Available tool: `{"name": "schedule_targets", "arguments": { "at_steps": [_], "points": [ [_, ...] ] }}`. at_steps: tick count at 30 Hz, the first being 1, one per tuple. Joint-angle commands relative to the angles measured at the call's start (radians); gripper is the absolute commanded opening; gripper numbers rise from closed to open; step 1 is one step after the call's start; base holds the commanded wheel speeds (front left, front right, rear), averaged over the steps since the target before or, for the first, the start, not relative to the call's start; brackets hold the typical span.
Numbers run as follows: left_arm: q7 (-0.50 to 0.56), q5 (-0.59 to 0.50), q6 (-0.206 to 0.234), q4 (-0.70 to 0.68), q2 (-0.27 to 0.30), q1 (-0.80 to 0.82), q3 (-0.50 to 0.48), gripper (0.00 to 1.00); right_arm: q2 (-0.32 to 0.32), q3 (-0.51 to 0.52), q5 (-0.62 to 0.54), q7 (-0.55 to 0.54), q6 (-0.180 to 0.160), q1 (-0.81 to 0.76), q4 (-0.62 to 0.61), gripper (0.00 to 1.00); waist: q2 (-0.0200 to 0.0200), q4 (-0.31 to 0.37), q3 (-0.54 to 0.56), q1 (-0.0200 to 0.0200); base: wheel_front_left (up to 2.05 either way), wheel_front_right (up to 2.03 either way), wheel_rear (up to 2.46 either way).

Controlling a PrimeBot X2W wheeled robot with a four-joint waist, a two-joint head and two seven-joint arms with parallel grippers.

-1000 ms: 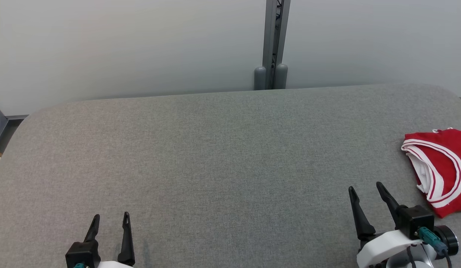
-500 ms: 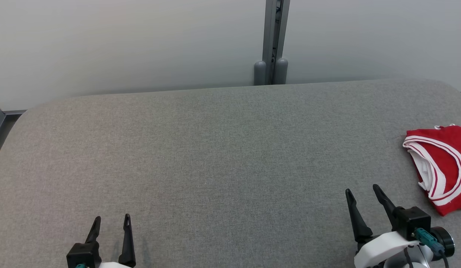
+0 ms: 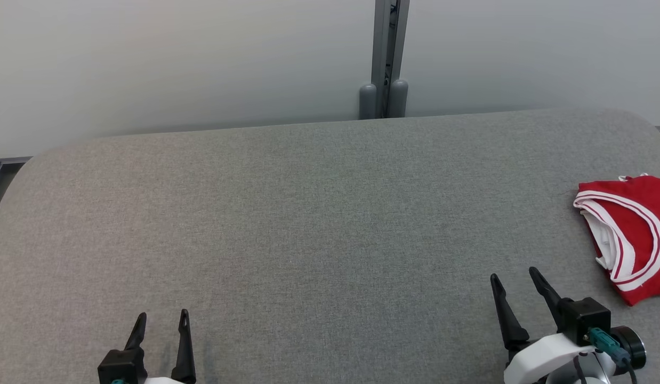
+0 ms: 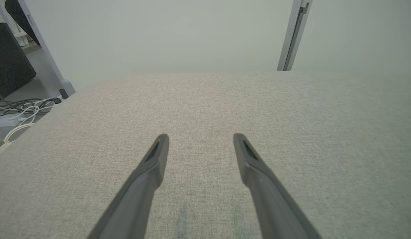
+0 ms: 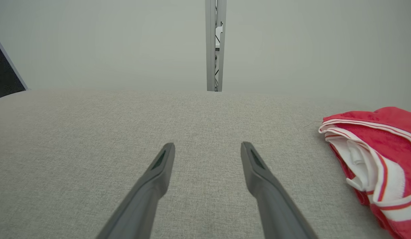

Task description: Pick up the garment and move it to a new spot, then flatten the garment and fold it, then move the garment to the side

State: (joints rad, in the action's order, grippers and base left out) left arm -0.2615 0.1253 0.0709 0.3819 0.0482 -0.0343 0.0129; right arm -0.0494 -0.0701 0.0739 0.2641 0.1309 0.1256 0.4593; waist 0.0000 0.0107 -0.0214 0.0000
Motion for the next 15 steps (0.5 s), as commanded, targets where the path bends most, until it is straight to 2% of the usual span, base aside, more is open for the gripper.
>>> {"name": "schedule_targets", "arguments": {
  "at_steps": [1,6,8,9,15],
  "points": [
    [-0.004,0.003,0.0,0.002,0.005,0.007,-0.002,1.0,-0.005,0.0,-0.003,-0.001,0.0,0.005,0.002,1.0,0.0,0.0,0.0,0.0,0.0,0.0,0.0],
    [-0.004,0.007,-0.001,0.002,0.005,0.008,-0.001,1.0,-0.005,0.007,-0.012,-0.001,0.0,0.006,0.007,1.0,0.0,0.001,-0.001,0.0,0.0,0.0,0.0],
    [-0.004,0.026,-0.017,0.007,0.005,0.008,0.001,1.0,-0.005,0.011,-0.017,-0.001,0.0,0.005,0.009,1.0,0.0,0.0,-0.001,0.0,0.0,0.0,0.0],
    [0.0,0.026,-0.019,0.007,0.001,0.0,0.002,0.0,0.001,0.008,-0.014,0.0,0.0,0.0,0.008,0.0,0.0,0.0,-0.001,0.0,0.0,0.0,0.0],
    [0.019,0.055,-0.024,0.039,-0.007,0.004,-0.007,0.0,0.009,0.015,0.015,-0.013,0.0,-0.014,0.037,0.0,0.0,0.0,-0.001,0.0001,0.0,0.0,0.0]
  ]
}}
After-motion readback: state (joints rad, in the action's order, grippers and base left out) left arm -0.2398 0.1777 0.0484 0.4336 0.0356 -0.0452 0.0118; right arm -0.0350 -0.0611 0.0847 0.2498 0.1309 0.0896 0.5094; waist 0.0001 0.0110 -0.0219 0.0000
